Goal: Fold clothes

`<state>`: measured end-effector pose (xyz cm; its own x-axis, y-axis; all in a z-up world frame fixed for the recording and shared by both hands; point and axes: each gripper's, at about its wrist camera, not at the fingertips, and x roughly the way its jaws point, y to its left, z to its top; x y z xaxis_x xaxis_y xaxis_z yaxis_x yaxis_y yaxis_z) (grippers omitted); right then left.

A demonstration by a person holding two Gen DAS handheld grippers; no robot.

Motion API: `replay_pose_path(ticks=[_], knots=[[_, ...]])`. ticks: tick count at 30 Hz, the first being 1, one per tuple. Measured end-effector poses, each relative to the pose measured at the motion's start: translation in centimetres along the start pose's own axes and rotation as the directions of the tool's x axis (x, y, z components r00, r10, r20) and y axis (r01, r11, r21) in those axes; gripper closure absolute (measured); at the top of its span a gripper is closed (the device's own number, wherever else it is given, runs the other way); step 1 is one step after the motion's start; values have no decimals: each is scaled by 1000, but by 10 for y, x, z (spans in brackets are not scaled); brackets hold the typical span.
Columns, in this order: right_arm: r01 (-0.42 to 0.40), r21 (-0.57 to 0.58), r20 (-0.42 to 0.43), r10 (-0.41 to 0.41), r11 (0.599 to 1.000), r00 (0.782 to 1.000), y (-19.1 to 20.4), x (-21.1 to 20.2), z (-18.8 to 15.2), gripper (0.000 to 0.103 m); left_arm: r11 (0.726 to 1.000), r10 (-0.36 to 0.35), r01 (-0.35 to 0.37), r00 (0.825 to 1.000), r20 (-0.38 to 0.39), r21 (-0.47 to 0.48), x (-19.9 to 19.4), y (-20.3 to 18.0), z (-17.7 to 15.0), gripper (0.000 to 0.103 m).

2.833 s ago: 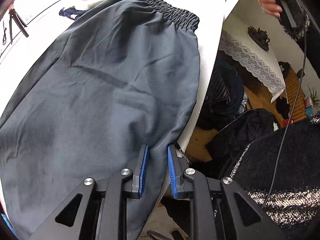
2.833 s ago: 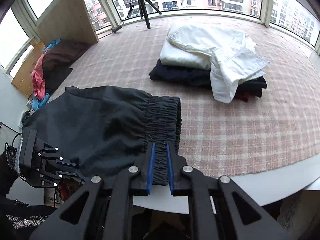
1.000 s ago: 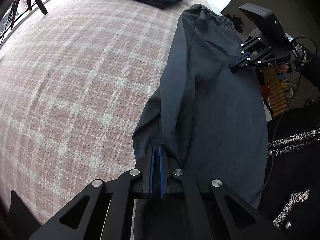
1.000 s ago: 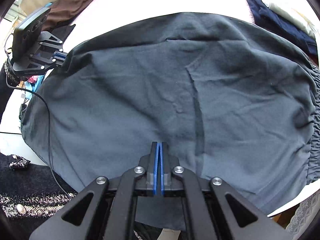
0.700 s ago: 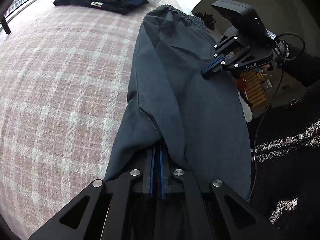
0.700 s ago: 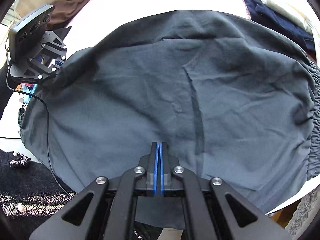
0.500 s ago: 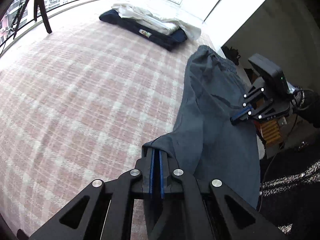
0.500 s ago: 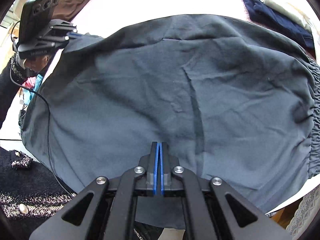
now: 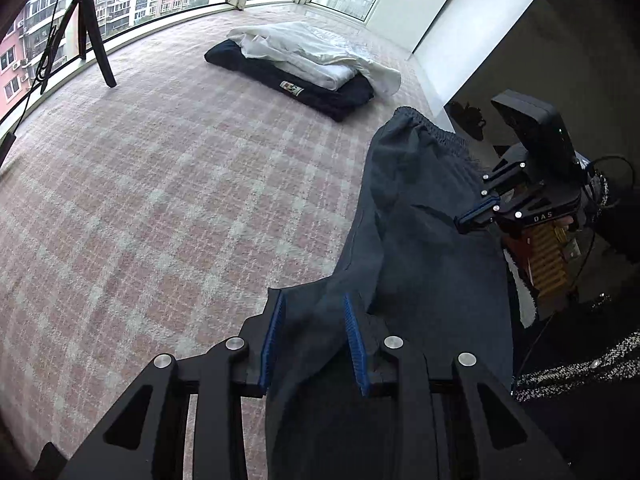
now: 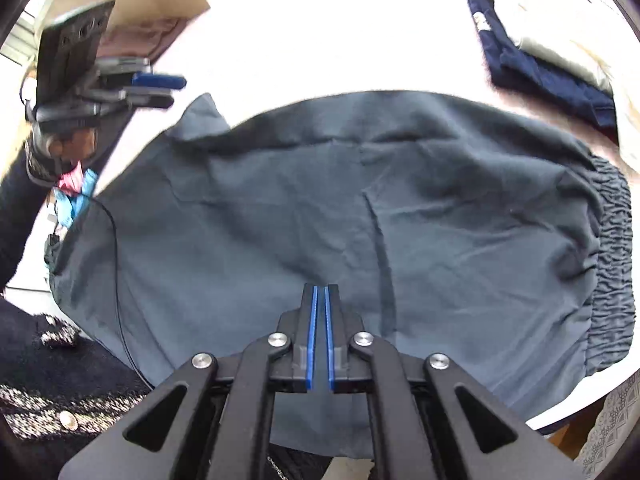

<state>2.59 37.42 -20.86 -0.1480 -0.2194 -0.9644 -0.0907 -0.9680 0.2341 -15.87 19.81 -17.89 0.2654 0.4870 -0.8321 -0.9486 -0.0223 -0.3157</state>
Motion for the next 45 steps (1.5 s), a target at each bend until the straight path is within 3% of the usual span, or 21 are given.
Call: replay_pose_path(ticks=[3,4,7,12,15,17,19,20,23,25,27,30,34,39,45], knots=[[25,16,8,-25,1000,1000,-6,-2,0,99,988,153,-153,986,-61,4,28,3,1,76],[33,22,11,-33,999,999,-7,-2,0,99,982,188,-188,982,-31,0,26,5,2,83],[58,39,19,-59,998,998,-13,-4,-1,99,962,267,-269,963,-41,-45,16,13,3,81],[75,59,50,-78,995,996,-19,-11,-1,99,916,367,-343,926,91,-206,-58,0,-22,83],[23,-6,146,-21,1000,989,-5,-31,0,97,861,431,-339,883,189,-379,-112,-20,-54,81],[4,-74,192,11,997,981,19,-33,4,88,790,502,-345,838,212,-507,-136,-43,-88,80],[-43,-165,215,78,985,973,43,-33,1,82,695,580,-355,790,196,-625,-154,-69,-126,76],[-78,-209,216,124,975,968,48,-30,0,81,637,620,-368,766,167,-678,-159,-83,-148,76],[-156,-321,147,212,934,966,58,-15,-13,81,457,683,-342,726,78,-821,-168,-129,-226,76],[-193,-385,85,243,903,966,74,-3,-24,81,331,721,-362,693,-14,-872,-173,-161,-276,76],[-182,-431,58,229,884,972,92,5,-31,81,196,744,-376,658,-112,-905,-181,-188,-330,76],[-187,-470,45,235,863,971,121,11,-41,81,25,757,-335,622,-201,-942,-202,-217,-407,76],[-168,-529,75,243,832,967,177,13,-55,81,-36,762,-324,603,-236,-945,-219,-214,-469,76],[-131,-598,84,224,791,971,279,29,-68,81,-100,765,-313,582,-275,-944,-241,-208,-544,76],[-70,-715,85,186,696,979,422,57,-78,81,-44,756,-340,603,-254,-939,-249,-185,-572,75]])
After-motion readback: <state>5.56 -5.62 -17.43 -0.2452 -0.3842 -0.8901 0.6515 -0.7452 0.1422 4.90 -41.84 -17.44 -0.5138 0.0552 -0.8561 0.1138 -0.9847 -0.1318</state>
